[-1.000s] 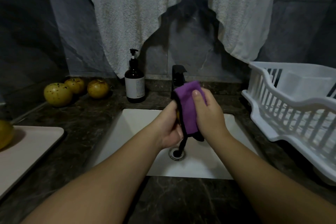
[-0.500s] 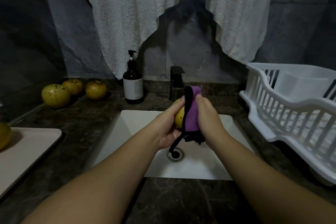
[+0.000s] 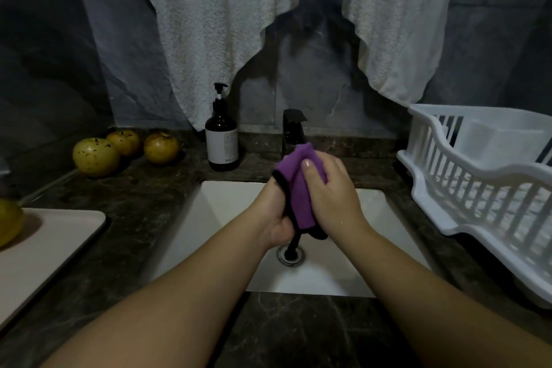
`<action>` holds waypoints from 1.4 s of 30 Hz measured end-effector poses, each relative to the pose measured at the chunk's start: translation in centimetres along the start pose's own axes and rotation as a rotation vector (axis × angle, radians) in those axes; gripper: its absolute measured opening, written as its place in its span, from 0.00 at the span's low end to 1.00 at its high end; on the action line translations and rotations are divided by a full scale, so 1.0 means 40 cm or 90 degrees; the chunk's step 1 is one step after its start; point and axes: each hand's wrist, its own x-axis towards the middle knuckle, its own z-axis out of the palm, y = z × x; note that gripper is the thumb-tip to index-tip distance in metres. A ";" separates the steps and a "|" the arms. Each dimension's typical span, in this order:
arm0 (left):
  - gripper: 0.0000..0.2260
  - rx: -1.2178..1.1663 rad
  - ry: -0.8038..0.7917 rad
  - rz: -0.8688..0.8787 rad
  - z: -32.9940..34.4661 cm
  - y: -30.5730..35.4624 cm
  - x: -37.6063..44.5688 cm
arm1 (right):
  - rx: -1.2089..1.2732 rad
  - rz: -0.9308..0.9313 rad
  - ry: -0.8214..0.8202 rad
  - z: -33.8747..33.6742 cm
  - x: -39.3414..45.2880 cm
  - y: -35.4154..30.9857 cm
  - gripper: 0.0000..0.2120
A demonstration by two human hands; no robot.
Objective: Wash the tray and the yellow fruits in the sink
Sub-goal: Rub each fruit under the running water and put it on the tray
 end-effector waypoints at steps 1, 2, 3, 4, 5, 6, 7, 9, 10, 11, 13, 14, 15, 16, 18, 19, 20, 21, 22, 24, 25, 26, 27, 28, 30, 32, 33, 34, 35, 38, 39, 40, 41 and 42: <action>0.22 0.003 -0.018 0.000 -0.001 0.001 0.000 | -0.011 -0.022 0.016 -0.001 0.003 -0.002 0.16; 0.20 -0.001 -0.036 -0.001 -0.001 0.005 -0.003 | 0.010 -0.004 0.028 -0.007 0.008 -0.006 0.15; 0.18 -0.005 -0.050 -0.001 -0.002 0.007 -0.004 | 0.063 0.043 0.032 -0.017 0.014 -0.008 0.13; 0.17 -0.006 -0.055 0.004 -0.002 0.009 -0.005 | 0.119 0.097 0.026 -0.025 0.021 -0.002 0.11; 0.17 -0.003 -0.049 0.010 -0.004 0.009 -0.003 | 0.156 0.138 0.014 -0.031 0.023 0.004 0.10; 0.18 -0.001 -0.036 0.012 -0.004 0.007 -0.002 | 0.161 0.152 0.001 -0.033 0.020 0.008 0.09; 0.19 -0.003 -0.022 0.009 -0.004 0.006 0.001 | 0.136 0.139 -0.012 -0.031 0.015 0.011 0.09; 0.23 0.008 -0.009 0.007 -0.001 0.004 0.006 | 0.043 0.050 -0.001 -0.023 0.009 0.010 0.14; 0.23 0.020 -0.019 0.010 0.001 0.005 0.008 | 0.016 0.007 0.014 -0.022 0.009 0.005 0.16; 0.21 0.029 -0.029 0.015 -0.001 0.006 0.009 | 0.010 -0.012 0.027 -0.020 0.011 0.003 0.15; 0.17 0.036 -0.030 0.019 -0.005 0.010 0.009 | 0.091 0.057 0.032 -0.024 0.019 -0.002 0.11; 0.17 0.033 -0.023 0.019 -0.008 0.012 0.007 | 0.161 0.128 0.019 -0.026 0.025 0.000 0.11; 0.18 0.025 -0.013 0.013 -0.009 0.010 0.006 | 0.203 0.193 0.005 -0.031 0.027 0.004 0.12; 0.21 0.021 -0.001 0.001 -0.007 0.008 0.005 | 0.209 0.224 -0.008 -0.032 0.026 0.008 0.11; 0.24 0.039 0.008 -0.022 0.000 0.004 0.003 | 0.142 0.162 -0.008 -0.026 0.020 0.014 0.10; 0.25 0.059 -0.008 -0.029 0.003 0.001 0.002 | 0.086 0.095 -0.001 -0.025 0.017 0.015 0.10; 0.26 0.081 -0.029 -0.033 0.003 0.000 0.001 | 0.046 0.044 0.004 -0.027 0.017 0.012 0.10; 0.27 0.107 -0.046 -0.038 0.000 0.001 -0.001 | 0.035 0.021 0.006 -0.029 0.018 0.011 0.10; 0.27 0.126 -0.056 -0.046 -0.002 0.004 -0.005 | 0.067 0.032 0.004 -0.032 0.020 0.010 0.12; 0.25 0.152 -0.052 -0.052 -0.010 0.007 -0.007 | 0.189 0.123 0.001 -0.043 0.029 0.015 0.14; 0.24 0.162 -0.046 -0.046 -0.012 0.006 -0.007 | 0.236 0.175 -0.005 -0.047 0.034 0.021 0.14; 0.23 0.164 -0.040 -0.032 -0.010 0.005 -0.005 | 0.274 0.220 -0.016 -0.051 0.037 0.025 0.14; 0.24 0.151 -0.039 -0.013 -0.008 0.002 -0.001 | 0.312 0.256 -0.027 -0.054 0.041 0.030 0.15; 0.24 0.123 -0.037 0.004 -0.005 -0.002 0.002 | 0.351 0.291 -0.028 -0.056 0.043 0.031 0.16; 0.22 0.059 -0.041 0.011 0.005 -0.006 0.006 | 0.390 0.336 -0.014 -0.056 0.044 0.033 0.17; 0.25 0.047 -0.035 -0.007 0.013 -0.005 0.009 | 0.361 0.296 0.006 -0.051 0.044 0.037 0.16; 0.27 0.070 -0.029 -0.017 0.015 -0.006 0.011 | 0.333 0.257 0.017 -0.051 0.044 0.035 0.16; 0.30 0.100 -0.032 -0.032 0.013 -0.009 0.013 | 0.304 0.225 0.034 -0.054 0.043 0.030 0.16; 0.31 0.122 -0.043 -0.049 0.011 -0.011 0.012 | 0.283 0.205 0.055 -0.061 0.044 0.024 0.16; 0.28 0.101 -0.093 -0.060 0.010 -0.013 0.002 | 0.331 0.235 0.092 -0.089 0.052 0.023 0.16; 0.28 0.082 -0.096 -0.045 0.013 -0.011 -0.002 | 0.370 0.283 0.084 -0.091 0.051 0.024 0.17; 0.29 0.053 -0.087 -0.024 0.016 -0.009 -0.003 | 0.401 0.334 0.070 -0.087 0.046 0.020 0.18; 0.31 0.017 -0.071 -0.009 0.021 -0.008 -0.003 | 0.414 0.374 0.052 -0.077 0.039 0.016 0.19; 0.31 -0.016 -0.055 0.001 0.023 -0.004 0.000 | 0.411 0.383 0.028 -0.063 0.031 0.014 0.19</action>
